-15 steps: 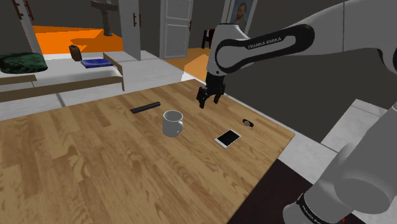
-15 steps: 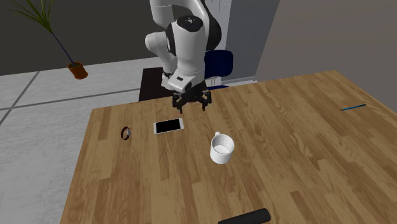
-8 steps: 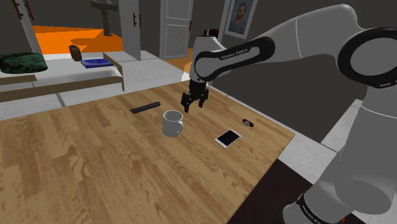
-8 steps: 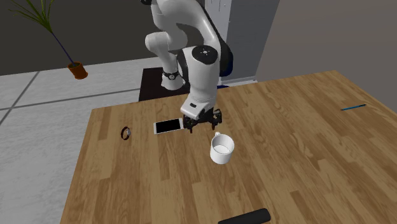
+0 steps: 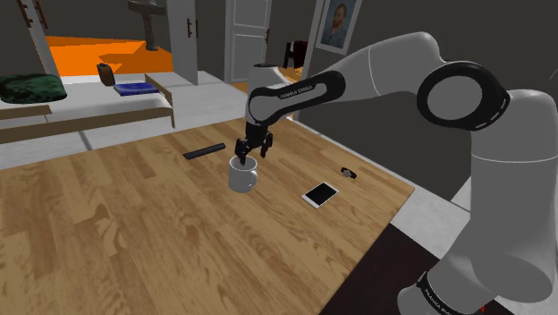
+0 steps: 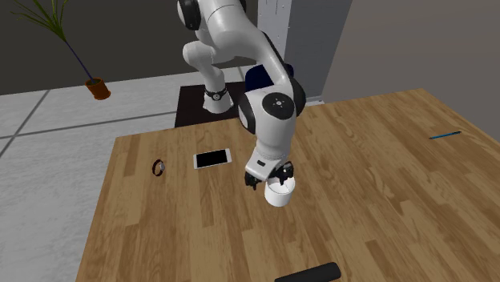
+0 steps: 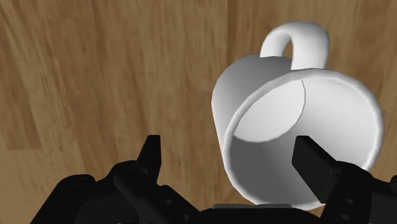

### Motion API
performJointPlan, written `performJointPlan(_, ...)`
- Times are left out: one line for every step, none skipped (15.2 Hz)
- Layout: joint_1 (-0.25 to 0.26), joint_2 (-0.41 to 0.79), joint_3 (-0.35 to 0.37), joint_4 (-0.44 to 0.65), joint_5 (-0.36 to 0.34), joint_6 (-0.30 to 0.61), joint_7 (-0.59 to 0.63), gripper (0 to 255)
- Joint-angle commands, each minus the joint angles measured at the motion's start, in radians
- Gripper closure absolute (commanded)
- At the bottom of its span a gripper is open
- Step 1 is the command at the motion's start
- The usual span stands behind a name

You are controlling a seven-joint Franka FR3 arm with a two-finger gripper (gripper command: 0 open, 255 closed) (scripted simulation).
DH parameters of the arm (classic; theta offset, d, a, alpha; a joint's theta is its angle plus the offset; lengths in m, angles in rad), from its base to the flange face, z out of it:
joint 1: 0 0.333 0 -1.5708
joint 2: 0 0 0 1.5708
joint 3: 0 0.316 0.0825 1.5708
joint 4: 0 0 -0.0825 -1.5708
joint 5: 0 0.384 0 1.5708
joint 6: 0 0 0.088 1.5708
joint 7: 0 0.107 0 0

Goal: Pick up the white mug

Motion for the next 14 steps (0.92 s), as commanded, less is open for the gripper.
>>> performJointPlan(0.0, 0.016, -0.001, -0.005, -0.002, 0.022, 0.001, 0)
performJointPlan(0.001, 0.023, -0.002, -0.009, -0.003, 0.032, 0.001, 0)
performJointPlan(0.001, 0.029, -0.002, -0.013, -0.003, 0.043, 0.002, 0)
performJointPlan(0.001, 0.036, -0.002, -0.016, -0.004, 0.053, 0.002, 0)
performJointPlan(0.001, 0.04, -0.003, -0.019, -0.005, 0.059, 0.003, 0)
performJointPlan(0.001, 0.04, -0.003, -0.018, -0.005, 0.059, 0.003, 0)
performJointPlan(0.001, 0.04, -0.003, -0.018, -0.005, 0.059, 0.003, 0)
performJointPlan(0.002, 0.04, -0.003, -0.018, -0.005, 0.058, 0.003, 255)
performJointPlan(0.002, 0.04, -0.003, -0.017, -0.005, 0.058, 0.003, 255)
performJointPlan(0.002, 0.04, -0.003, -0.017, -0.005, 0.058, 0.003, 255)
performJointPlan(0.002, 0.04, -0.003, -0.017, -0.005, 0.058, 0.003, 255)
performJointPlan(0.002, 0.04, -0.003, -0.017, -0.005, 0.058, 0.003, 255)
performJointPlan(0.002, 0.04, -0.003, -0.017, -0.005, 0.058, 0.003, 255)
performJointPlan(0.001, 0.04, -0.003, -0.018, -0.005, 0.058, 0.003, 255)
